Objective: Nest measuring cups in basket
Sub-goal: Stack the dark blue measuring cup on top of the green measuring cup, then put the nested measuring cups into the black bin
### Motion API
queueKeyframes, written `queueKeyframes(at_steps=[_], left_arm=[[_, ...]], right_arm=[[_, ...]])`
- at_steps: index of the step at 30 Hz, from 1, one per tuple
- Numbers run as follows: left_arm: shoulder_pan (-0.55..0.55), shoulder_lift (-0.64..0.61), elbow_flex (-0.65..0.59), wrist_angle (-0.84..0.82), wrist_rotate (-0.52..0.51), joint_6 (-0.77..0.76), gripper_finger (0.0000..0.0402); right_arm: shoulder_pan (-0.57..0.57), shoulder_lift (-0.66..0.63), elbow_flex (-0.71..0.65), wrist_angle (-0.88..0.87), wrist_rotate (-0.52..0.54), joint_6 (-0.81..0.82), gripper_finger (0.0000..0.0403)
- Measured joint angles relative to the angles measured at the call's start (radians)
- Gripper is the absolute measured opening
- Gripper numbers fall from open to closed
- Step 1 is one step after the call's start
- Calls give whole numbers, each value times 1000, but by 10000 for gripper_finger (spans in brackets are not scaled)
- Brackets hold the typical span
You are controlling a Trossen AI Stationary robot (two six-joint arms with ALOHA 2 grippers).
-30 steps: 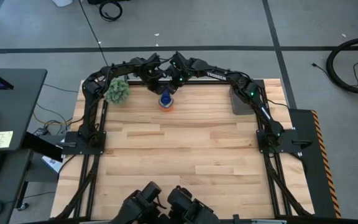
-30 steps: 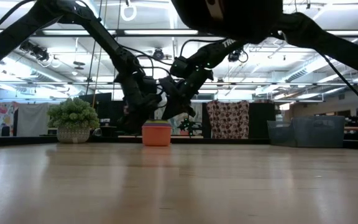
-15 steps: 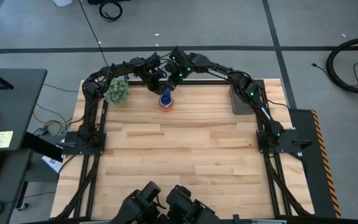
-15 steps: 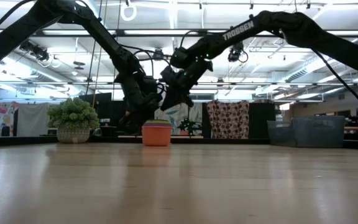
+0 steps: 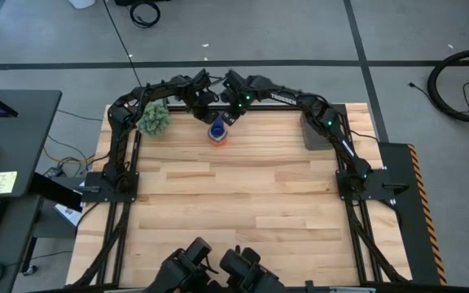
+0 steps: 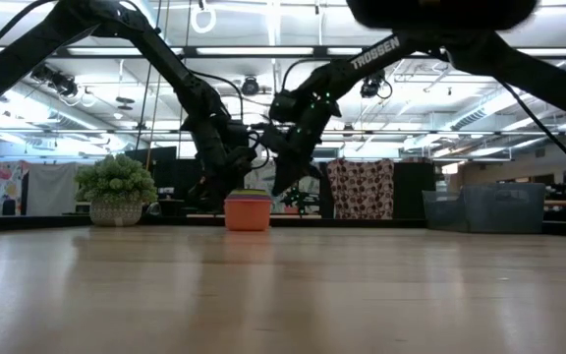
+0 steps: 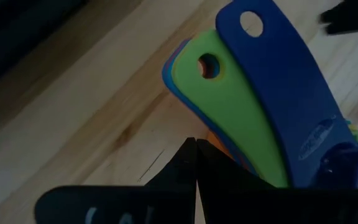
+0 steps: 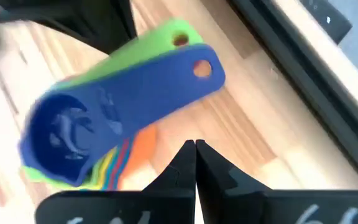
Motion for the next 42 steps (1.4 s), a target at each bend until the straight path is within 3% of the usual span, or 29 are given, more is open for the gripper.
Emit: queueKeyframes(at_steps=[16, 21, 28, 34, 42], left_arm=[[-18, 0, 0, 13, 15, 64, 7], [-22, 0, 0, 36, 79, 106, 7], [-24, 0, 0, 24, 49, 105, 7], [-7, -16, 0, -64, -44, 149, 7], [24, -117, -1, -175, -39, 182, 7]], right_arm=[[13, -1, -28, 90, -30, -41, 5], [15, -1, -28, 129, -57, -41, 5], [16, -2, -28, 121, -23, -70, 5], [18, -40, -28, 52, -11, -117, 5], [28, -126, -28, -101, 21, -153, 10]])
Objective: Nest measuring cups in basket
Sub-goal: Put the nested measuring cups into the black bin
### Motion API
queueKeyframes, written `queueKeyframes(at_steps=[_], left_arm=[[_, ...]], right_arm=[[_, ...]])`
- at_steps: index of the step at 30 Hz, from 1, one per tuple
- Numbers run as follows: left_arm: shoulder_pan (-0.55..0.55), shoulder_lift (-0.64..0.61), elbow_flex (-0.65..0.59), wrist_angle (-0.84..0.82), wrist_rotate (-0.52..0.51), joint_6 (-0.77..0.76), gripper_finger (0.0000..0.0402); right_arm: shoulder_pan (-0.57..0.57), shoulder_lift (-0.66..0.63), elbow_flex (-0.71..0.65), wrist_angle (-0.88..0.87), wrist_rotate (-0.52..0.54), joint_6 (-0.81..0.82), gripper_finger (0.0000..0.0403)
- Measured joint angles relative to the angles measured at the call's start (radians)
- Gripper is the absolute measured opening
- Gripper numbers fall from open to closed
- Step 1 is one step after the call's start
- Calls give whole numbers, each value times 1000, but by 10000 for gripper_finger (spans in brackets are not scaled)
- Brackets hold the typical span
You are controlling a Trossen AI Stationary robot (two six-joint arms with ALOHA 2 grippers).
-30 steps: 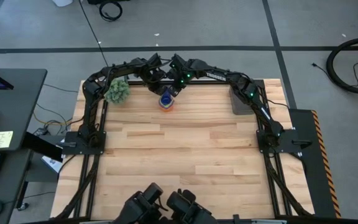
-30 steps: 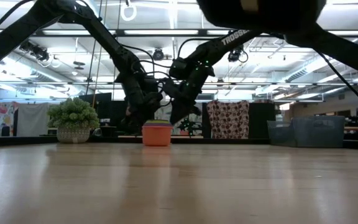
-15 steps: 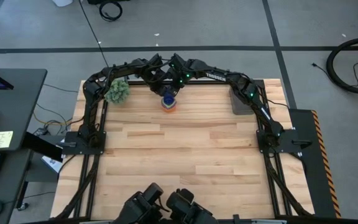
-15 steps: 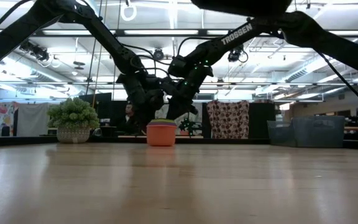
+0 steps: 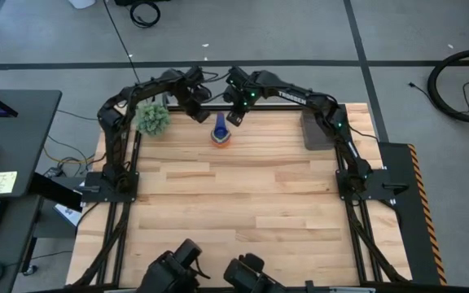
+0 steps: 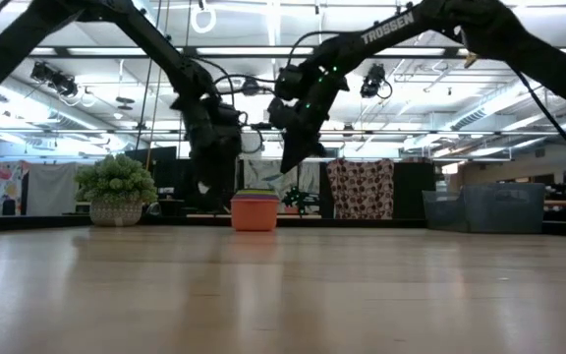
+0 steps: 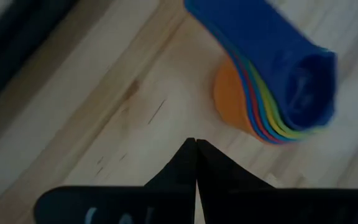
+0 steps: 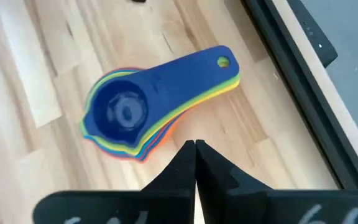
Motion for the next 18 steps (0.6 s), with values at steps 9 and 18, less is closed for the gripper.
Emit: queueKeyframes(at_steps=[9, 18], left_arm=[[-71, -59, 0, 26, 141, 88, 7], [-155, -50, 0, 124, 138, 134, 7]], right_arm=[[32, -17, 0, -17, 2, 6, 11], [39, -17, 0, -35, 23, -19, 10]])
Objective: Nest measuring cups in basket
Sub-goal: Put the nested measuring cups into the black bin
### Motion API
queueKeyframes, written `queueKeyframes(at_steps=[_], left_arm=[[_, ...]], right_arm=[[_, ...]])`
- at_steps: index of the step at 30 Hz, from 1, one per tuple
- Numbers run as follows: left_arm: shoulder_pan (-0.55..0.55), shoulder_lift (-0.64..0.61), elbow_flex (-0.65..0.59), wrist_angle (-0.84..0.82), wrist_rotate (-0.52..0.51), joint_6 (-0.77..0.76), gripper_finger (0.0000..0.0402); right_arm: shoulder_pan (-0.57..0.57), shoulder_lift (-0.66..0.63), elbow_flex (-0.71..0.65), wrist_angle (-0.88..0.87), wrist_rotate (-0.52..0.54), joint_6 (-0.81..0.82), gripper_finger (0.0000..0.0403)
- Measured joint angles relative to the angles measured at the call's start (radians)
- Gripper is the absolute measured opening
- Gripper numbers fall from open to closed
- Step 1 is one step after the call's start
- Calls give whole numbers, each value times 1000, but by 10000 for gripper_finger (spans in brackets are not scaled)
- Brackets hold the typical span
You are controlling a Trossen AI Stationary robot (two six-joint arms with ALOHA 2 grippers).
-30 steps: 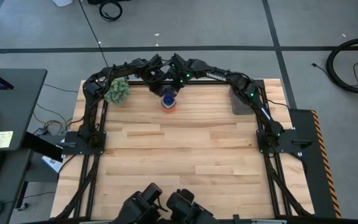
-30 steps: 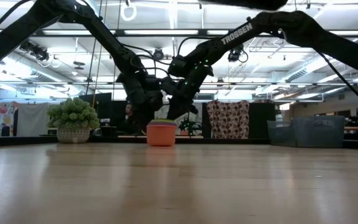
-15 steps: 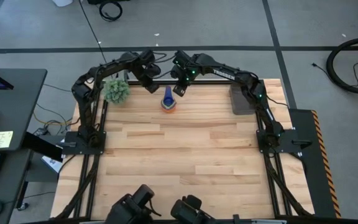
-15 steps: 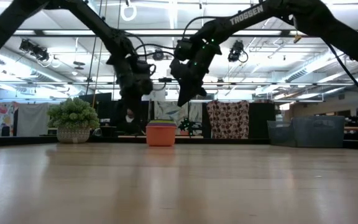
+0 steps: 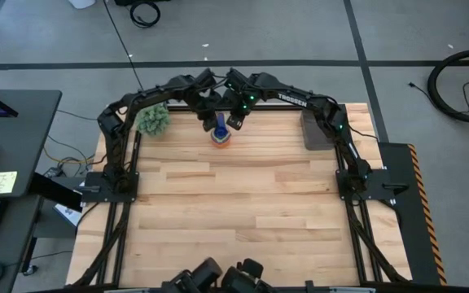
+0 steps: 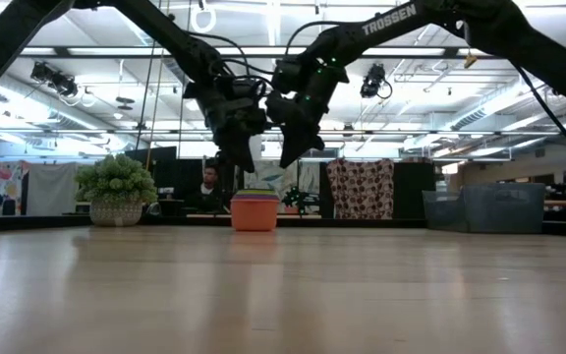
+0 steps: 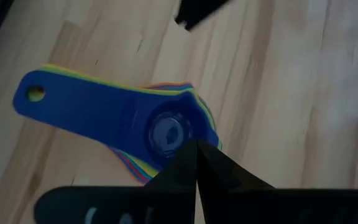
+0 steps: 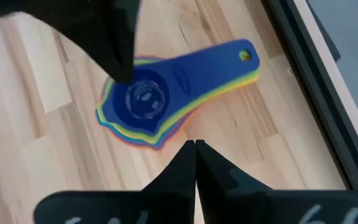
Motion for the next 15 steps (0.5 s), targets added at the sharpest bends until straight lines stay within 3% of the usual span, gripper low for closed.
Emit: queueKeyframes(at_steps=[6, 15], left_arm=[[-23, 0, 0, -2, -18, 74, 7], [-37, 46, 0, -25, -63, 213, 7]], right_arm=[[-5, 0, 1, -60, 21, -62, 4], [-19, -29, 5, -281, 11, -256, 4]])
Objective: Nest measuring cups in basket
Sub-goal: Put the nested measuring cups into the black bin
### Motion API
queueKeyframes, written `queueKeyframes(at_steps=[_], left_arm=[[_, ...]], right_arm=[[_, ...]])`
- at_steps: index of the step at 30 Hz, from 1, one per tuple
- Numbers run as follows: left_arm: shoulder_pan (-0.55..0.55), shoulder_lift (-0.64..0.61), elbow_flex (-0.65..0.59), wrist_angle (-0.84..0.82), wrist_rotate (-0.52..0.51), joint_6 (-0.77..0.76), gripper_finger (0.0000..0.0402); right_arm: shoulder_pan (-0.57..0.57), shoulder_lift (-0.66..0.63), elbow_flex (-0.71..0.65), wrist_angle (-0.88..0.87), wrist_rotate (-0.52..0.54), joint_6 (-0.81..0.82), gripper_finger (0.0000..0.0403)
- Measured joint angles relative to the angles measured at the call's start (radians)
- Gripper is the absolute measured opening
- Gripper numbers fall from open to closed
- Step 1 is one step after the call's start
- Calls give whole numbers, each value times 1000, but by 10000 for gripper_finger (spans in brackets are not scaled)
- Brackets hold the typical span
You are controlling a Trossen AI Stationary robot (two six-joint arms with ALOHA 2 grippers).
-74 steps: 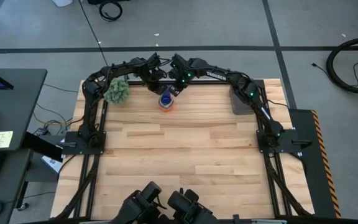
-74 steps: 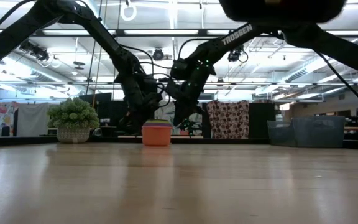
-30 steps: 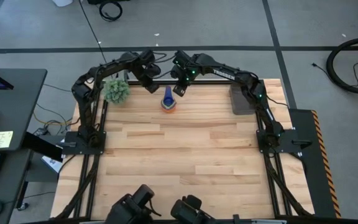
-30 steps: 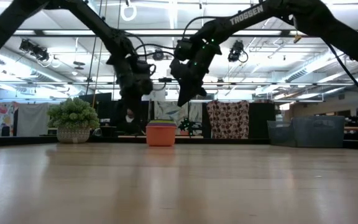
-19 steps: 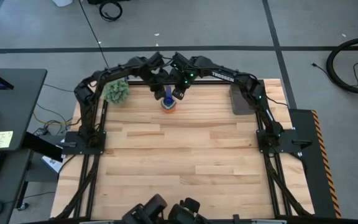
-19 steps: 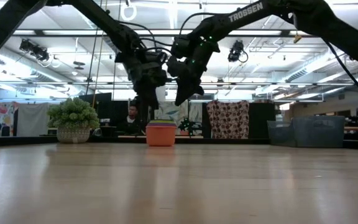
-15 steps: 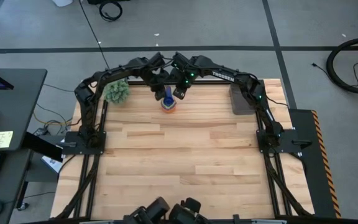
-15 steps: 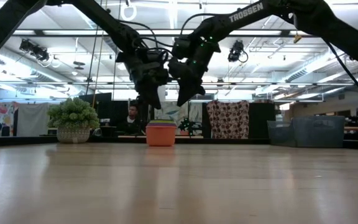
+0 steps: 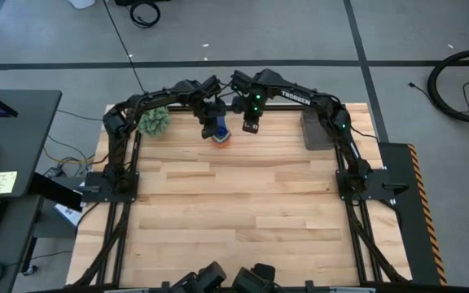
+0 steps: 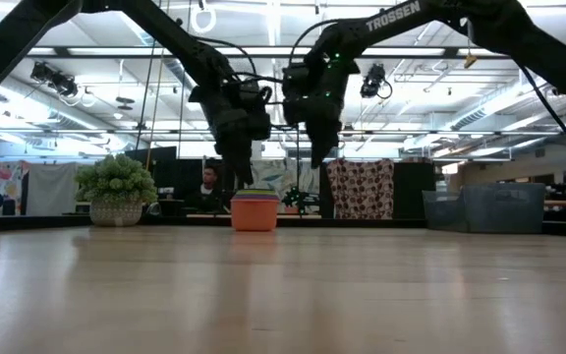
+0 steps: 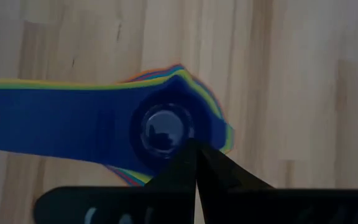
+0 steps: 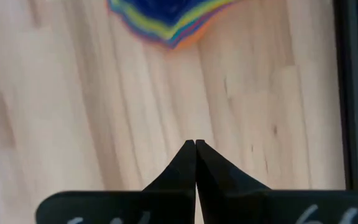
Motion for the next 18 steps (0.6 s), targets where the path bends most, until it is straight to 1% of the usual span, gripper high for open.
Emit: queueKeyframes(at_steps=[3, 9, 18], left_arm=[[-11, 12, 0, 0, -14, 24, 7], [-38, 50, 2, 0, -53, 70, 7], [-46, 59, 3, -8, -57, 65, 7]], right_arm=[[-2, -21, 0, -41, 0, -30, 4], [-11, -61, 1, -60, 0, -33, 4], [-15, -70, 1, -64, -4, -29, 5]])
